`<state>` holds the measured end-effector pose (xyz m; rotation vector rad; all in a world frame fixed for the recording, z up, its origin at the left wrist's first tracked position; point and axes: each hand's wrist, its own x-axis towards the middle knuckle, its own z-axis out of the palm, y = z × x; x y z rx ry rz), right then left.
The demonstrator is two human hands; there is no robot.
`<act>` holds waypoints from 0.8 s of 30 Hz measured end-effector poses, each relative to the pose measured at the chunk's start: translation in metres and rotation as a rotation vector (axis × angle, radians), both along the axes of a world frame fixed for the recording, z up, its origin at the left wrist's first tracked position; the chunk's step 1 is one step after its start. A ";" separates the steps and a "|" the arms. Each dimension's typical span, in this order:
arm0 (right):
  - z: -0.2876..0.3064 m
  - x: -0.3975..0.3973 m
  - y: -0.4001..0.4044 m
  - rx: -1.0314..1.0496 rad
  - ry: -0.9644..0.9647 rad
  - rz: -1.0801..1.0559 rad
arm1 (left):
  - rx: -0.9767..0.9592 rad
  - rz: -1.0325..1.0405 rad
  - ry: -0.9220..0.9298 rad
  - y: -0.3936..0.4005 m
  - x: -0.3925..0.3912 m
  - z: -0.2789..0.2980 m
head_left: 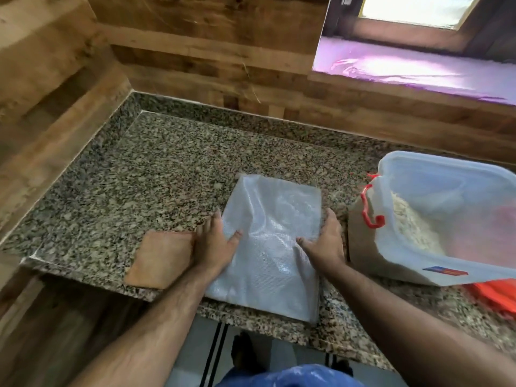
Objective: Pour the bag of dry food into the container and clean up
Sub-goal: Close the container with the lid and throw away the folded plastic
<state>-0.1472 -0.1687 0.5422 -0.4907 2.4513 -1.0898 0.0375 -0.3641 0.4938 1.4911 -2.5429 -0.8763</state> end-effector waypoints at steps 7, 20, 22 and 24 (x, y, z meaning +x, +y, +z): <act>-0.029 0.046 0.012 0.484 0.398 0.754 | -0.261 -0.631 -0.143 0.050 0.016 0.013; -0.033 0.048 0.014 0.726 0.268 0.951 | -0.155 -0.671 -0.336 0.045 0.015 0.004; -0.003 0.045 0.008 0.686 0.261 0.918 | -0.156 -0.589 -0.262 0.047 0.001 0.028; 0.037 0.039 0.011 0.485 0.275 0.825 | -0.174 -0.494 -0.098 0.051 -0.016 0.056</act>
